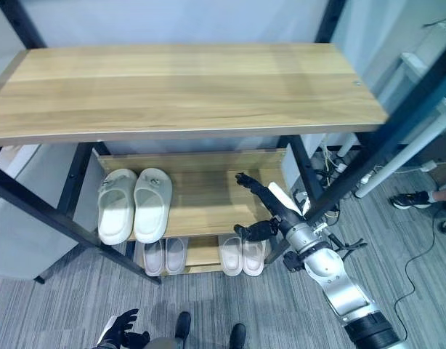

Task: Arrange the slippers neatly on the shoe rack.

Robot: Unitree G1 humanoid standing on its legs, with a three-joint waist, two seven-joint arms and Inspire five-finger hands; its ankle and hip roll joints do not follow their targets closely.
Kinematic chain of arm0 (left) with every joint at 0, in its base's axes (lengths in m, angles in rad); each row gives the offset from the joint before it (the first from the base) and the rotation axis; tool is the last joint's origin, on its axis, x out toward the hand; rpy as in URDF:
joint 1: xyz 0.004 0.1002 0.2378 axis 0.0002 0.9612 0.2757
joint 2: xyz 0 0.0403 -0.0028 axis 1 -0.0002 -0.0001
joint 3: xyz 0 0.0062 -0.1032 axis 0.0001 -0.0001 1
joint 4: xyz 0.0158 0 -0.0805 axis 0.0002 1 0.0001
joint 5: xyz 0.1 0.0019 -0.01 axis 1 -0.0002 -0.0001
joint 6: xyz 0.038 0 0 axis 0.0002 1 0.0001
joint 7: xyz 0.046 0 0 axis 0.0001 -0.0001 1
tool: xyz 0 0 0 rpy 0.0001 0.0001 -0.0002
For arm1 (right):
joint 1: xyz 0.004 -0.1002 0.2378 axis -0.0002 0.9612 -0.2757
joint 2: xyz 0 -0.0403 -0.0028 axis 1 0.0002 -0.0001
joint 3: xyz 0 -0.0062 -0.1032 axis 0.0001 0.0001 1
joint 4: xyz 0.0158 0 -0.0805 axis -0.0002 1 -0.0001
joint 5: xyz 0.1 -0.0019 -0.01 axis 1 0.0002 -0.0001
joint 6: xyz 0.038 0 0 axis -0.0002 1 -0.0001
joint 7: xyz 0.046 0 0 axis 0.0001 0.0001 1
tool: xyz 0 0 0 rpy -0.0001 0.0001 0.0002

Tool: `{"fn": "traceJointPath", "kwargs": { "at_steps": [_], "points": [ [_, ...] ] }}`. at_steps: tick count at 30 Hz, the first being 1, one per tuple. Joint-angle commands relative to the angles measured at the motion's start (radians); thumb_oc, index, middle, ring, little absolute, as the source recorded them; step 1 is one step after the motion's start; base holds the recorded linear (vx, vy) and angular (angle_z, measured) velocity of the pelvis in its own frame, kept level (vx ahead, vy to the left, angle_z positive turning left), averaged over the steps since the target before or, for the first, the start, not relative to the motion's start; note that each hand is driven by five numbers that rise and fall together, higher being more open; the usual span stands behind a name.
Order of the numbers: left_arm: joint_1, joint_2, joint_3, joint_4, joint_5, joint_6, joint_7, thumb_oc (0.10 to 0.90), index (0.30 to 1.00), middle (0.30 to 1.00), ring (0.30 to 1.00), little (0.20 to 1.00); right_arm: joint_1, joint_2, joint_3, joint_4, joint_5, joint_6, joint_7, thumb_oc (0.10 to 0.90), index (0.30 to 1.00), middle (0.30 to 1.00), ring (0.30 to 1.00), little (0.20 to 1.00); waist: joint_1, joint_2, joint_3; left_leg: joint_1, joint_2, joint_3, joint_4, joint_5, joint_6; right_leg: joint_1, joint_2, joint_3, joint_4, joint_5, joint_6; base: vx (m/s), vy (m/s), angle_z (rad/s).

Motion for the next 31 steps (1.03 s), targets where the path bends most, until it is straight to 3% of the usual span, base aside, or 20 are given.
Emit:
{"fn": "traceJointPath", "kwargs": {
  "at_steps": [1, 9, 14, 20, 22, 31],
  "points": [
    [-0.030, -0.041, -0.047, 0.095, -0.003, -0.030, -0.029, 0.800, 0.900, 0.900, 0.900, 0.900, 0.028, -0.030, -0.042, -0.059, -0.061, -0.099, 0.000, 0.800, 0.900, 0.900, 0.900, 0.900, -0.010, 0.001, -0.095, 0.027, 0.019, 0.022, -0.003, -0.068, -0.038, 0.027, -0.030, -0.026, 0.037, -0.105, 0.064, -0.04, -0.046, -0.07],
    [-0.058, -0.063, -0.066, 0.122, 0.002, -0.028, -0.043, 0.800, 0.900, 0.900, 0.900, 0.900, 0.139, 0.015, -0.024, 0.153, -0.256, -0.073, -0.059, 0.800, 0.900, 0.900, 0.900, 0.900, -0.043, 0.015, -0.091, 0.006, 0.028, 0.029, -0.008, -0.032, -0.053, 0.029, -0.016, -0.024, 0.026, -0.113, 0.053, -0.07, -0.050, -0.09],
    [-0.073, -0.069, -0.078, 0.144, -0.001, -0.021, -0.040, 0.800, 0.900, 0.900, 0.900, 0.900, 0.107, 0.098, 0.026, 0.451, -0.341, -0.040, -0.155, 0.800, 0.900, 0.900, 0.900, 0.900, -0.048, 0.022, -0.083, 0.002, 0.033, 0.036, -0.008, -0.022, -0.053, 0.035, -0.005, -0.013, 0.015, -0.113, 0.048, -0.04, -0.046, 0.00],
    [-0.084, -0.062, -0.080, 0.184, 0.007, -0.013, -0.031, 0.800, 0.900, 0.900, 0.900, 0.900, 0.044, 0.193, 0.084, 0.729, -0.343, -0.009, -0.213, 0.800, 0.900, 0.900, 0.900, 0.900, -0.040, 0.020, -0.082, 0.012, 0.035, 0.036, -0.008, -0.019, -0.054, 0.048, 0.003, -0.006, 0.011, -0.116, 0.043, -0.01, -0.038, 0.00],
    [-0.086, -0.055, -0.076, 0.211, 0.008, -0.006, -0.026, 0.800, 0.900, 0.900, 0.900, 0.900, 0.013, 0.252, 0.109, 0.898, -0.341, 0.012, -0.240, 0.800, 0.900, 0.900, 0.900, 0.900, -0.032, 0.019, -0.083, 0.019, 0.036, 0.029, -0.008, -0.017, -0.055, 0.059, 0.006, -0.009, 0.011, -0.120, 0.038, -0.01, -0.069, 0.03],
    [-0.090, -0.045, -0.063, 0.253, 0.000, 0.006, -0.026, 0.800, 0.900, 0.900, 0.900, 0.900, -0.007, 0.340, 0.104, 1.130, -0.300, 0.051, -0.260, 0.800, 0.900, 0.900, 0.900, 0.900, -0.019, 0.013, -0.087, 0.034, 0.037, 0.016, -0.008, -0.019, -0.056, 0.081, 0.016, -0.020, 0.012, -0.129, 0.029, 0.00, -0.037, 0.07]
  ]
}}
